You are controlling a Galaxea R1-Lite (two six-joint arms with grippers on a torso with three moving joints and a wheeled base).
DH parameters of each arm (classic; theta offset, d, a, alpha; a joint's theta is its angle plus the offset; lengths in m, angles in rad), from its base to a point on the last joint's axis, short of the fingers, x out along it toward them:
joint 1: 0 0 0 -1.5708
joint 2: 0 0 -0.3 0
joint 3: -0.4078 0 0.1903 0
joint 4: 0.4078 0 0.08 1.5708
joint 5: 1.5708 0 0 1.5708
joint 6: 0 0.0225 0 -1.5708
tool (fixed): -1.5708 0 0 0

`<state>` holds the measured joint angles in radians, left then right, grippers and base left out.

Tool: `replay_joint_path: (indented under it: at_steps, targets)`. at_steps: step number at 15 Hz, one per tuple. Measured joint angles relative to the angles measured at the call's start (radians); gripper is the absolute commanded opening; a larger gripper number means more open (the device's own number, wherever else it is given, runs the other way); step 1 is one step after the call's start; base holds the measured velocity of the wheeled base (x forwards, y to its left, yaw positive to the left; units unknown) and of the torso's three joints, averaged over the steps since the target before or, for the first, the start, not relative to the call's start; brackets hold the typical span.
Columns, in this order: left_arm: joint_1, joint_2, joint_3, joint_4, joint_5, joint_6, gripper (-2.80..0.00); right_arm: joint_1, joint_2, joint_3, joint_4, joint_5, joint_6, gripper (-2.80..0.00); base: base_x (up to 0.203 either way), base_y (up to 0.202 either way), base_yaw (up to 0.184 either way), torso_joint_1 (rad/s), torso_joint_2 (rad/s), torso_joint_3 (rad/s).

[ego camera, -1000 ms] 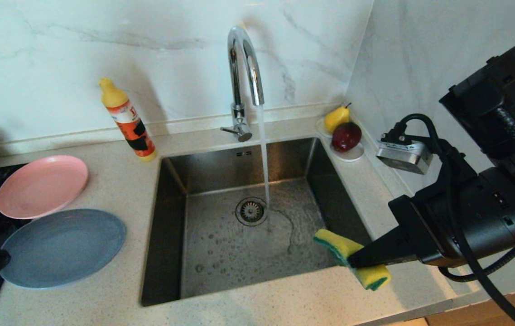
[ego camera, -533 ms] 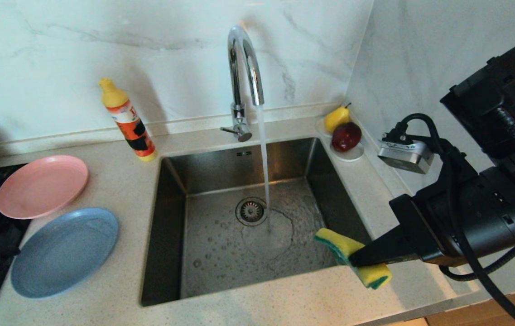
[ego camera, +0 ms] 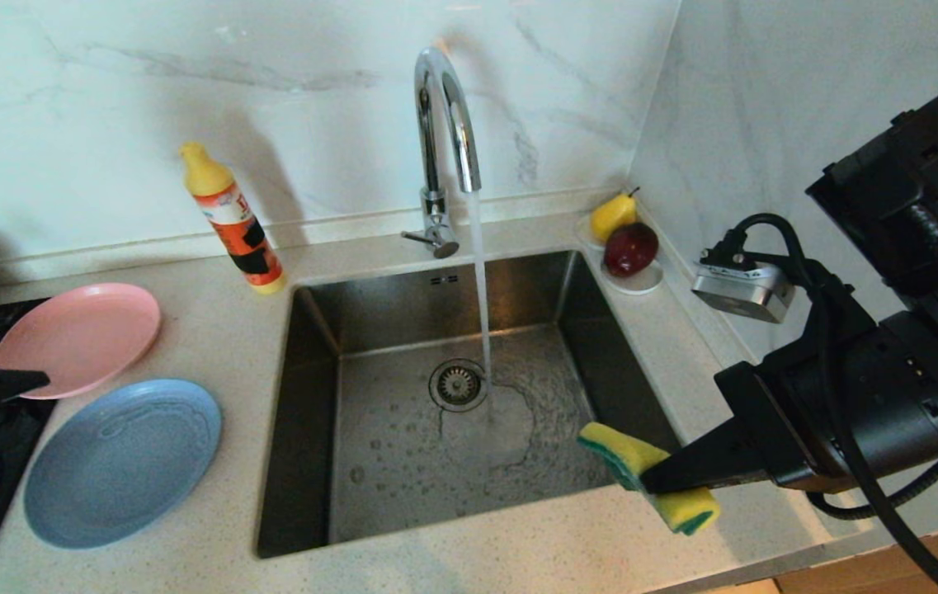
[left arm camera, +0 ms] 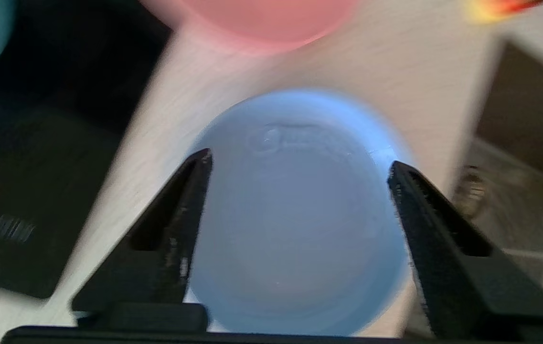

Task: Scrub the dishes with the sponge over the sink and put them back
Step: Place the plate on the table, then put down the sponge

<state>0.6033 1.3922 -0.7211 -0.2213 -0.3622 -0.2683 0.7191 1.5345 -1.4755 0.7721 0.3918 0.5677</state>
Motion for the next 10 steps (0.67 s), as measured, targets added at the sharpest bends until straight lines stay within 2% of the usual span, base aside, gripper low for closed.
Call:
replay_joint_path:
  at_steps: [2, 4, 8, 10]
  targets:
    - [-0.068, -0.021, -0.064, 0.044, -0.028, 0.024, -2.8, 0.0, -0.006, 0.005, 0.001, 0.0, -0.001, -2.8, 0.0, 0.0, 0.0, 0.0, 0.0, 0.0]
    - [-0.162, -0.036, -0.112, 0.035, -0.044, 0.072, -2.8, 0.0, -0.017, 0.007, 0.001, 0.0, -0.002, -2.8, 0.0, 0.0, 0.0, 0.0, 0.0, 0.0]
    - [-0.366, -0.088, -0.155, 0.001, -0.045, 0.299, -2.8, -0.006, -0.034, 0.019, 0.004, -0.001, -0.001, -2.8, 0.0, 0.0, 0.0, 0.0, 0.0, 0.0]
    - [-0.424, -0.164, -0.143, -0.009, -0.049, 0.322, -2.8, -0.008, -0.042, 0.024, 0.002, -0.003, -0.001, -2.8, 0.0, 0.0, 0.0, 0.0, 0.0, 0.0]
